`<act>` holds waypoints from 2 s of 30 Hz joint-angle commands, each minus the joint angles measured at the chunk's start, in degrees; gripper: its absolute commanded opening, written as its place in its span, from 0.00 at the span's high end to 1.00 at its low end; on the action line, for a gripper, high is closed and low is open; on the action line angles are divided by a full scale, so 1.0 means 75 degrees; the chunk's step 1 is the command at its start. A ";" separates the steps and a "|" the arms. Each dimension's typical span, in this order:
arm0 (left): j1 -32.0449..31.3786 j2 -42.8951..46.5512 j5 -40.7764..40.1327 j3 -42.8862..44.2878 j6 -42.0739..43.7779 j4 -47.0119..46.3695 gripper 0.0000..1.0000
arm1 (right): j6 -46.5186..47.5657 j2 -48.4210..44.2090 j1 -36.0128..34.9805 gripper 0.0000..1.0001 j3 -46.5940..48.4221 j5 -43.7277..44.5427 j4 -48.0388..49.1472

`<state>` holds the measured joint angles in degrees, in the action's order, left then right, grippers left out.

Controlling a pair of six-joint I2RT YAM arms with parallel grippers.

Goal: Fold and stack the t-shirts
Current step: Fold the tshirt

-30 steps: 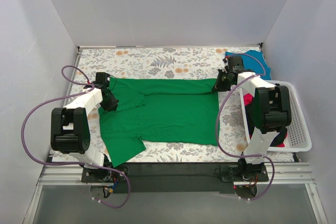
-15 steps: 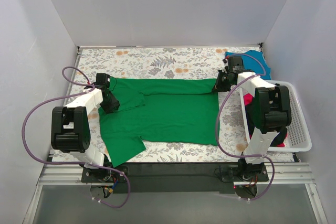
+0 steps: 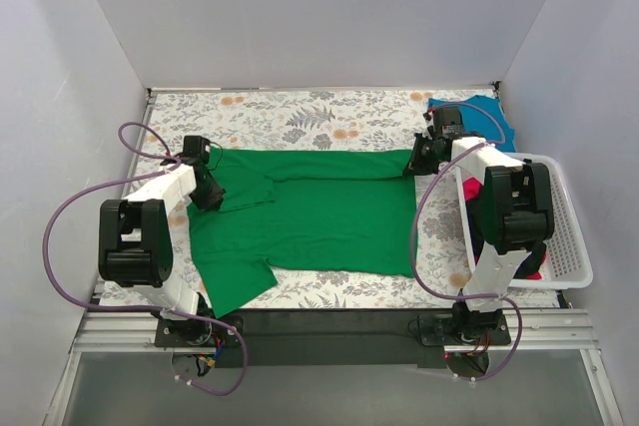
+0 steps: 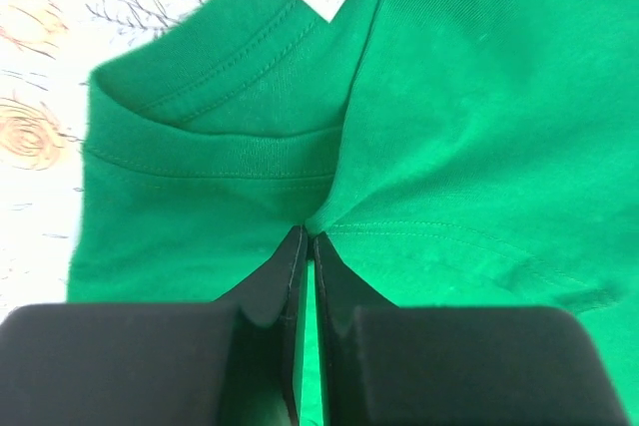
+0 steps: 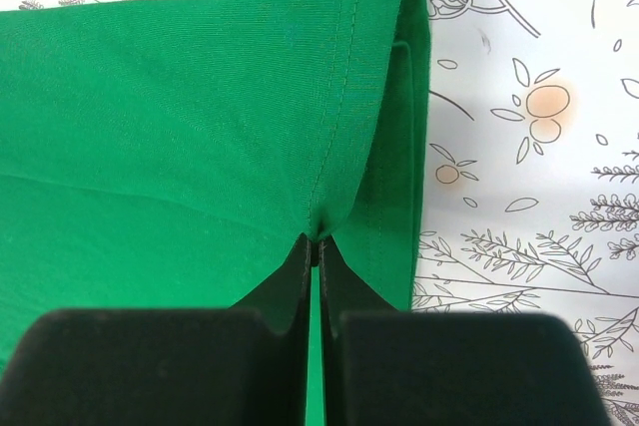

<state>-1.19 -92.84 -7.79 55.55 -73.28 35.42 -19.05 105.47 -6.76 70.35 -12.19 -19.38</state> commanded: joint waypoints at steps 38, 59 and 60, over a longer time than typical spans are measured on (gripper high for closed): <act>0.0100 0.0847 -0.0238 0.0561 -0.0367 0.0832 0.69 | 0.0430 -0.0058 0.0035 0.61 -0.0030 -0.0227 -0.0475; 0.0991 -0.2375 0.0605 0.3363 0.0043 -0.1499 0.41 | 0.0501 0.1066 0.0281 0.64 0.1800 -0.1000 -0.0218; 0.0991 -0.2399 0.0594 0.3363 0.0090 -0.1604 0.40 | 0.0501 0.1136 0.0292 0.64 0.1800 -0.1024 -0.0182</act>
<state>6.24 -112.20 -3.99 78.30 -74.52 26.44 -15.86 113.80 -4.84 82.72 -17.26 -22.22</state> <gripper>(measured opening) 0.591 0.362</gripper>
